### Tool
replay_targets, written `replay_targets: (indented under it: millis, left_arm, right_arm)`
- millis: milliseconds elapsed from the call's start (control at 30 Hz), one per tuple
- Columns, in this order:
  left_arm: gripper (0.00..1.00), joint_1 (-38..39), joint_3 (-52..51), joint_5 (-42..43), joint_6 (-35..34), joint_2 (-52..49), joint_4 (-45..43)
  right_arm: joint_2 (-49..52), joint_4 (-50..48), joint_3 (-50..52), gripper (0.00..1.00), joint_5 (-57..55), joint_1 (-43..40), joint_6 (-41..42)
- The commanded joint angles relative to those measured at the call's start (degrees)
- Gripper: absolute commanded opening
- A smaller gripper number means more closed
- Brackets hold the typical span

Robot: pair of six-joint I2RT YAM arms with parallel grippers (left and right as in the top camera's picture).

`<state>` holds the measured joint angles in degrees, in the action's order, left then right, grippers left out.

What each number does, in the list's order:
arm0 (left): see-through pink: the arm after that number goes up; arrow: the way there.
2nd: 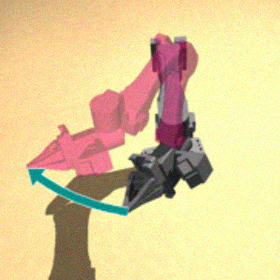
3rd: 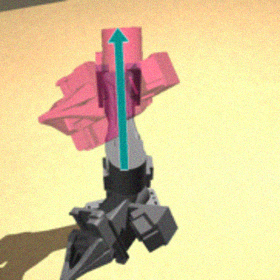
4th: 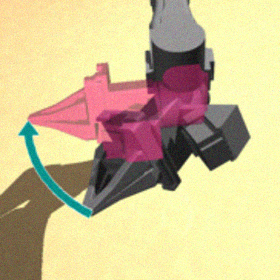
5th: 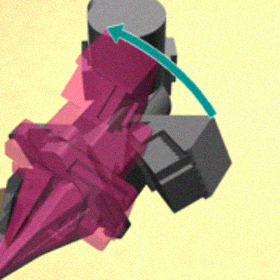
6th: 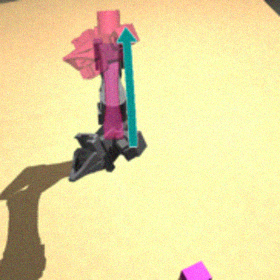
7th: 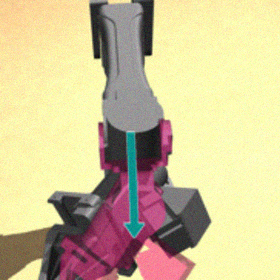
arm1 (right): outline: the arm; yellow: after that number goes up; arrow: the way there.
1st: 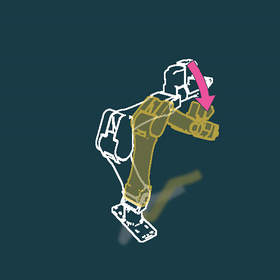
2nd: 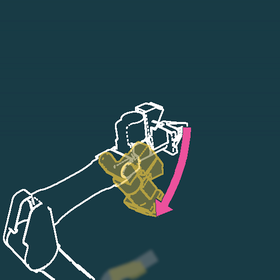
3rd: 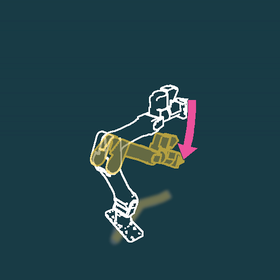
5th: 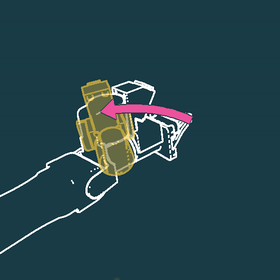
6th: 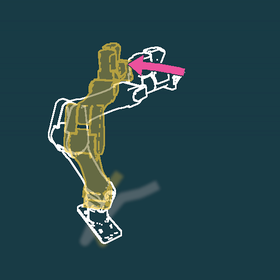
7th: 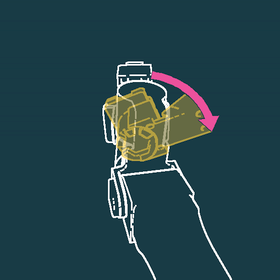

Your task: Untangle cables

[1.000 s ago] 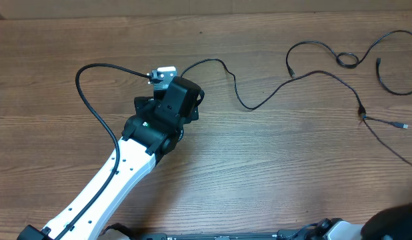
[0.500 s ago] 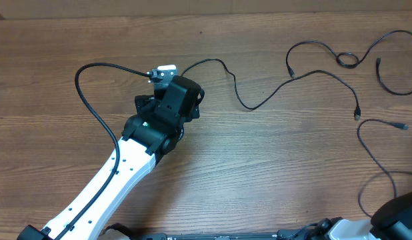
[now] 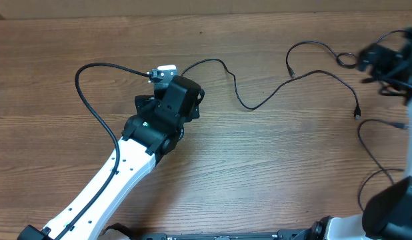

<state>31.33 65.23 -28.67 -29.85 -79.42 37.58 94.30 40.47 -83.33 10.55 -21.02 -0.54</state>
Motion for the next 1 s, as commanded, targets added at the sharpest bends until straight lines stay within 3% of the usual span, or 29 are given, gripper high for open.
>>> replay_targets:
  millis: [0,100,167,267,333,467,700,967]
  left_arm:
    - [1.00,-0.6,0.0,0.2,0.0,-0.1,0.4]
    - [1.00,-0.6,0.0,3.0,0.2,-0.1,1.3]
    - [1.00,-0.6,0.0,9.0,2.9,-0.1,1.4]
    - [1.00,-0.6,0.6,17.5,6.0,0.5,1.2]
    - [1.00,-0.5,1.5,18.2,6.1,1.5,2.7]
    - [0.99,-0.3,3.6,14.3,7.1,7.1,11.0]
    - [1.00,1.5,3.5,1.6,6.2,20.7,20.7]
    - [1.00,1.5,3.5,-5.9,1.9,25.4,26.5]
  right_arm:
    - [4.0,0.2,-0.3,1.00,-4.9,3.6,-0.6]
    - [5.7,2.6,-0.3,1.00,-1.4,7.0,0.7]
    - [5.5,5.2,-0.3,1.00,1.7,9.5,0.7]
    - [3.1,8.5,-0.3,1.00,1.3,13.7,0.7]
    - [0.3,11.3,-0.3,1.00,-1.7,16.3,0.7]
    - [-7.7,17.7,-0.3,1.00,-8.2,19.3,3.8]
    - [-21.2,22.3,-0.3,1.00,-8.1,19.5,5.2]
    - [-27.3,25.0,-0.3,1.00,-9.2,19.5,7.5]
